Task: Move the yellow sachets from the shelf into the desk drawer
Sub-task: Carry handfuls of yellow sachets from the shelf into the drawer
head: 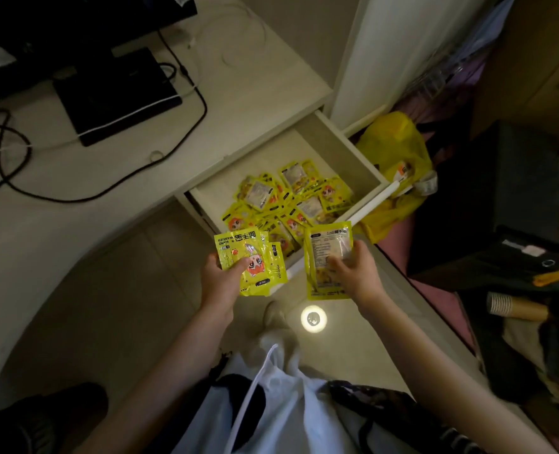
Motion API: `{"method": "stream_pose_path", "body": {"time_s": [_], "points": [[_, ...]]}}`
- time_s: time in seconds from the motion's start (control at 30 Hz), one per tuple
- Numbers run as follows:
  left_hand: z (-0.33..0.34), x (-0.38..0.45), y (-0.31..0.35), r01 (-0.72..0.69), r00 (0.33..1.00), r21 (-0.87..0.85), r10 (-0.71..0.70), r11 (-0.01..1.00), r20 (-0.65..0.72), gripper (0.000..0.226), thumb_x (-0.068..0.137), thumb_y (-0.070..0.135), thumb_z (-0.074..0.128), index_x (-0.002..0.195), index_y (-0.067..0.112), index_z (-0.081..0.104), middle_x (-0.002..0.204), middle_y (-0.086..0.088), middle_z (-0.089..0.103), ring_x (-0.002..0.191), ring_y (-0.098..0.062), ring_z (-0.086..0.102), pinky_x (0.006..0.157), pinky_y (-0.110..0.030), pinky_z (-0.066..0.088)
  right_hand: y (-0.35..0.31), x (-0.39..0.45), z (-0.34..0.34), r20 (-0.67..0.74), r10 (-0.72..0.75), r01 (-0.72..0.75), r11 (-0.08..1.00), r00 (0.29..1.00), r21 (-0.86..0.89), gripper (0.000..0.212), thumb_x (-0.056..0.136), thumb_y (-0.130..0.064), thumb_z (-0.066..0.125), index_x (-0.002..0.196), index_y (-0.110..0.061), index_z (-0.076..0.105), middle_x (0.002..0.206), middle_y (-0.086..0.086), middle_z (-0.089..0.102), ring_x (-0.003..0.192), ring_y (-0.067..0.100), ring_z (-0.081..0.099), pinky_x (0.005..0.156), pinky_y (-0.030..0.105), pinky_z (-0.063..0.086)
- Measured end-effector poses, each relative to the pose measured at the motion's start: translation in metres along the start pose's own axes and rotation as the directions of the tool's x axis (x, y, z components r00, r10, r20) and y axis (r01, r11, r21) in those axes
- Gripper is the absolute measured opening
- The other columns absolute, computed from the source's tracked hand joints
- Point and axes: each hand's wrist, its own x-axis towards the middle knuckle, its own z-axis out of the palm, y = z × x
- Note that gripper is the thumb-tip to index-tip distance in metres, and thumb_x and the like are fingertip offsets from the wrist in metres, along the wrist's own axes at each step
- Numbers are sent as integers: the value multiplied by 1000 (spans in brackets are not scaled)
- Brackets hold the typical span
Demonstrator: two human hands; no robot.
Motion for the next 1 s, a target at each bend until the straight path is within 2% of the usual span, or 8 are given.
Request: {"method": "stream_pose_path", "body": {"time_s": [0.2, 0.37, 0.53, 0.6, 0.67, 0.77, 0.9, 1.0], "points": [[28, 36, 22, 58, 998, 21, -58, 998, -29, 36, 78, 18, 76, 109, 14, 58, 104, -6, 69, 91, -24, 67, 86, -45, 54, -23, 56, -4, 32, 0, 1, 999, 999, -39, 35, 86, -20, 61, 116, -10, 47, 112, 13, 62, 96, 30, 65, 81, 53, 55], [57, 52, 33, 104, 992, -6, -104, 995, -66, 40, 77, 19, 77, 113, 16, 57, 105, -5, 69, 94, -25, 67, 89, -49, 54, -43, 98, -15, 67, -3, 8, 998, 998, -66, 36, 89, -19, 60, 121, -9, 46, 115, 12, 62, 99, 28, 64, 82, 50, 56], [92, 64, 42, 152, 979, -28, -154, 988, -133, 62, 70, 31, 79, 123, 15, 52, 119, -8, 64, 105, -29, 63, 93, -53, 51, -57, 148, -27, 156, -13, 30, 994, 988, -108, 41, 89, -16, 61, 127, -10, 45, 119, 11, 62, 102, 27, 64, 84, 45, 56], [107, 67, 43, 193, 965, -49, -198, 980, -173, 72, 67, 36, 79, 129, 15, 48, 126, -10, 61, 111, -31, 61, 95, -53, 49, -61, 170, -33, 206, -13, 42, 990, 978, -137, 38, 89, -15, 61, 125, -9, 47, 114, 10, 61, 96, 23, 62, 75, 38, 56], [121, 69, 45, 215, 951, -87, -228, 973, -206, 66, 72, 32, 78, 129, 16, 49, 125, -9, 62, 110, -30, 61, 95, -53, 49, -66, 191, -37, 258, 10, 23, 992, 966, -124, 37, 90, -12, 60, 125, -7, 47, 109, 9, 60, 90, 21, 60, 63, 29, 53], [140, 75, 47, 259, 919, -133, -286, 957, -271, 61, 76, 32, 77, 129, 16, 50, 125, -9, 61, 111, -30, 60, 97, -51, 48, -70, 222, -39, 344, 46, -5, 993, 938, -119, 43, 90, -13, 61, 130, -9, 45, 118, 13, 61, 98, 25, 63, 62, 27, 53], [161, 89, 49, 287, 881, -186, -335, 940, -334, 57, 78, 28, 76, 128, 14, 51, 124, -8, 62, 110, -29, 60, 93, -48, 49, -80, 258, -34, 400, 36, 39, 983, 916, -178, 37, 90, -13, 60, 125, -10, 48, 118, 12, 60, 105, 27, 62, 65, 27, 52], [173, 108, 53, 275, 887, -182, -322, 944, -331, 62, 80, 27, 74, 134, 17, 47, 132, -7, 58, 114, -28, 58, 75, -34, 52, -88, 285, -24, 408, 14, 93, 966, 913, -242, 36, 91, -15, 59, 125, -10, 48, 110, 7, 58, 98, 21, 59, 69, 30, 47]]}}
